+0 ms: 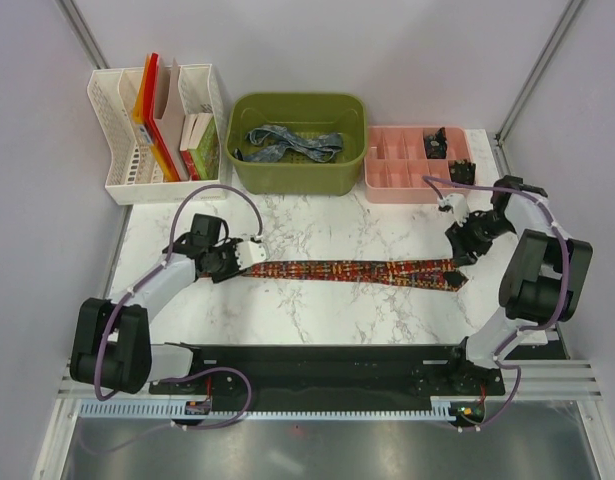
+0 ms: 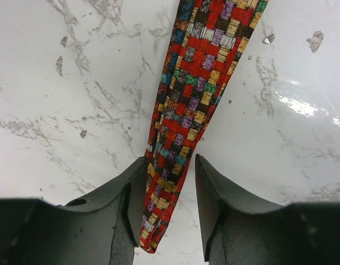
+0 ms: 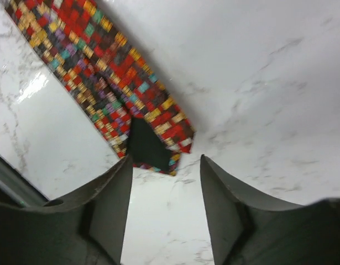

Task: Roll the ties
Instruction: Flatten out the tie at the center of the board.

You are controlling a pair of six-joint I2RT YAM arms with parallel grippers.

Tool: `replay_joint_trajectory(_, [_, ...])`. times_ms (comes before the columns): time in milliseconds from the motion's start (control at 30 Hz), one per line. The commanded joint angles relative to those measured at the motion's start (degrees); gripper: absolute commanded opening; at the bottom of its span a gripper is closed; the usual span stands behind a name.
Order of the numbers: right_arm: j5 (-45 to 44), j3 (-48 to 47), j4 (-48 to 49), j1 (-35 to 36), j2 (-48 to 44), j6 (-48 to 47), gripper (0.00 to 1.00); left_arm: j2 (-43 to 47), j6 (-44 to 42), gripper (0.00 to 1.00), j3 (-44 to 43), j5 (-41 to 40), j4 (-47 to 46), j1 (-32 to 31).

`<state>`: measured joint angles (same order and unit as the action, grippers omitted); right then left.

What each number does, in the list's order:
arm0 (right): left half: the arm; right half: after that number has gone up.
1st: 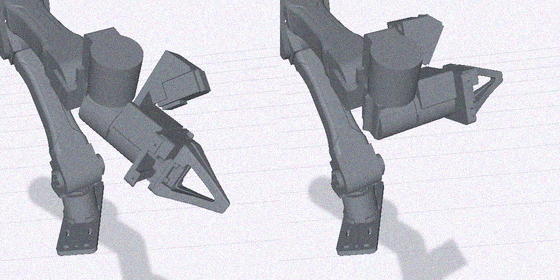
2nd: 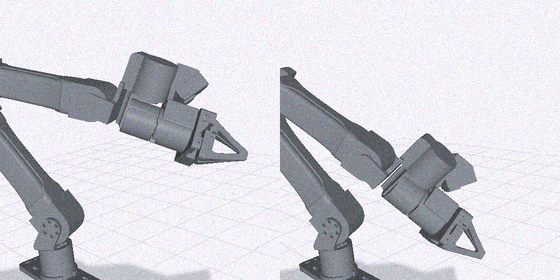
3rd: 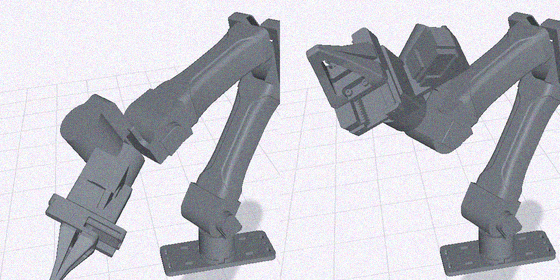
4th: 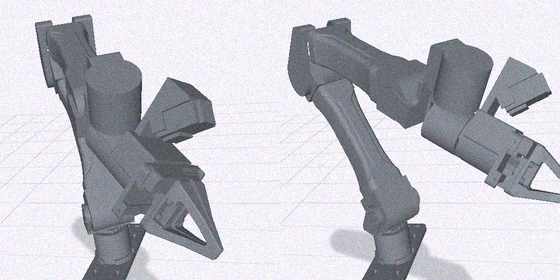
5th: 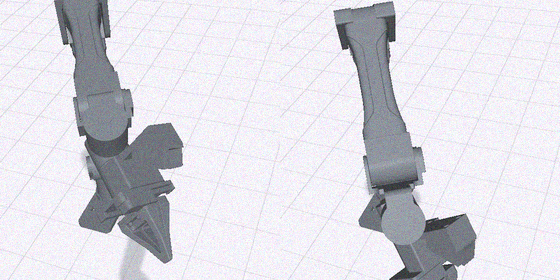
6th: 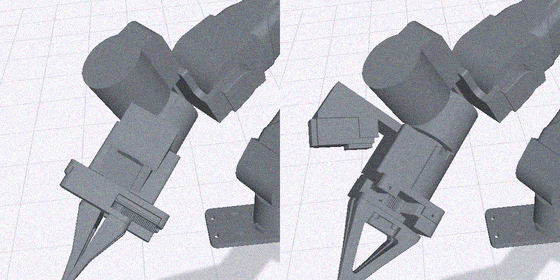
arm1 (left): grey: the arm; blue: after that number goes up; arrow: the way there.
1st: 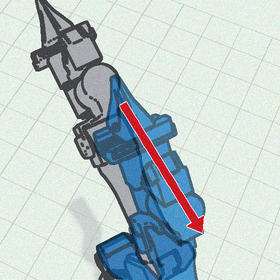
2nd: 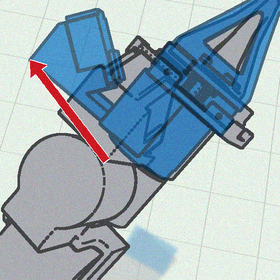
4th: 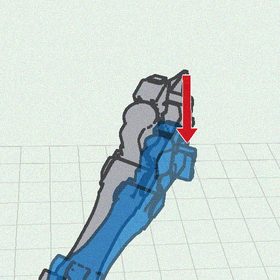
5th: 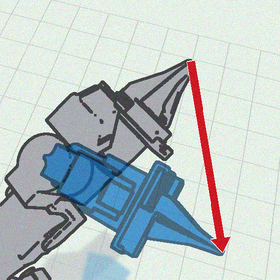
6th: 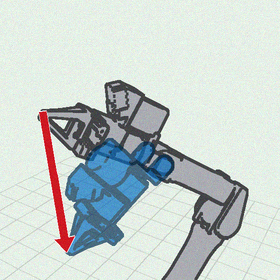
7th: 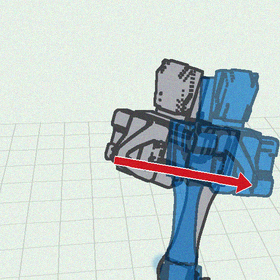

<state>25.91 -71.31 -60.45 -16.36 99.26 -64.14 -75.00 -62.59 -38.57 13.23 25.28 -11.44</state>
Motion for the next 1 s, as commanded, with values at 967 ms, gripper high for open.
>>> replay_joint_trajectory(967, [-14.84,11.63,22.12,0.45,4.97,14.66,0.24,-11.4,-14.75,0.3,-11.36,6.45,7.41,6.6])
